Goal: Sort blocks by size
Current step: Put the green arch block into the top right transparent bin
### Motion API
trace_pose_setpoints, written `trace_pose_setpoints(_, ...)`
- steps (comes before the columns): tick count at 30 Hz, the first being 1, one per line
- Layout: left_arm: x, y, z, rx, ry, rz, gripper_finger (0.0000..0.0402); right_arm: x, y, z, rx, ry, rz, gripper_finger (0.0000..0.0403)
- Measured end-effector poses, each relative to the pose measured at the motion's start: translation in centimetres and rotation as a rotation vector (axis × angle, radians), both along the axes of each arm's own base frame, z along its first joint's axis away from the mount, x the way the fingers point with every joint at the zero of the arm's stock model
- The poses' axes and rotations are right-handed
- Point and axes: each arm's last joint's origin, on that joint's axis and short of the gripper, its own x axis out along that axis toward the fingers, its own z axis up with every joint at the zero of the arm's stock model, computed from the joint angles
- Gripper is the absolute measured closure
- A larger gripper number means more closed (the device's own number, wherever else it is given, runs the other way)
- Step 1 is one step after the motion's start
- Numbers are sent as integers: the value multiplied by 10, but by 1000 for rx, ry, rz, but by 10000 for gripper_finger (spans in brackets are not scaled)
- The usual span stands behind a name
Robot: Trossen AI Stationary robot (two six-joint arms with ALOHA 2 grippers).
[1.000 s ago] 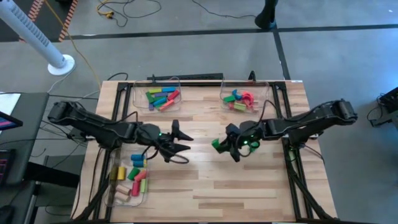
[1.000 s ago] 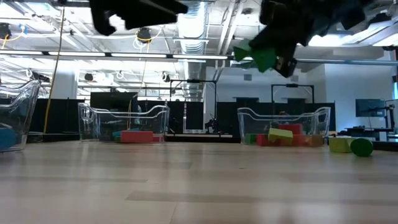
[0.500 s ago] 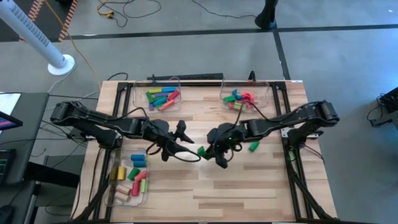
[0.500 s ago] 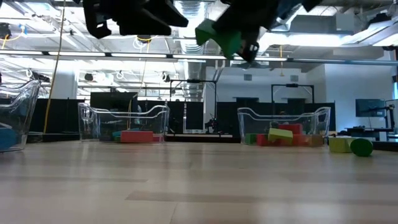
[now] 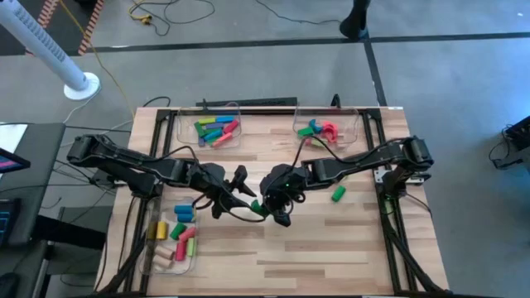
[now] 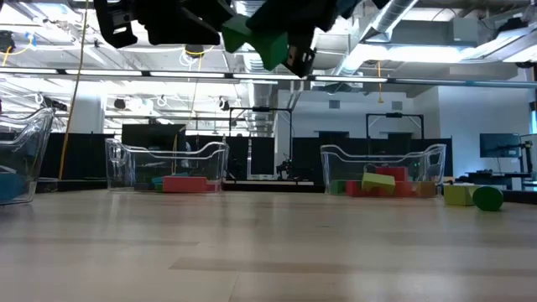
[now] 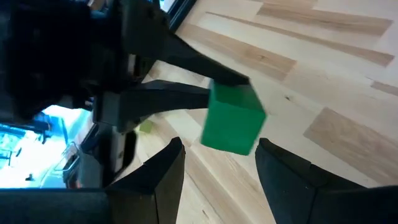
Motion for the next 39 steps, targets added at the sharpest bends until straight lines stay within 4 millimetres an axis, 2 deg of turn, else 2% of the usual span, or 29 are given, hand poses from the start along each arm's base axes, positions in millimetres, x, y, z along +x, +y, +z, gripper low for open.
trace_pose_setpoints(14, 0, -13, 4, 5, -53, -55, 214, 4, 0, 11, -4, -71, 11, 338)
trace_pose_setpoints(22, 12, -19, -6, 0, -60, -62, 214, 4, 1, 10, -8, -61, 16, 338)
trace_pose_setpoints(33, 13, -19, -7, 6, -60, -59, 261, 3, 4, 9, -13, -55, 22, 337)
trace_pose_setpoints(39, 12, -19, -7, 6, -54, -57, 264, 3, 3, 9, -29, -61, 31, 336)
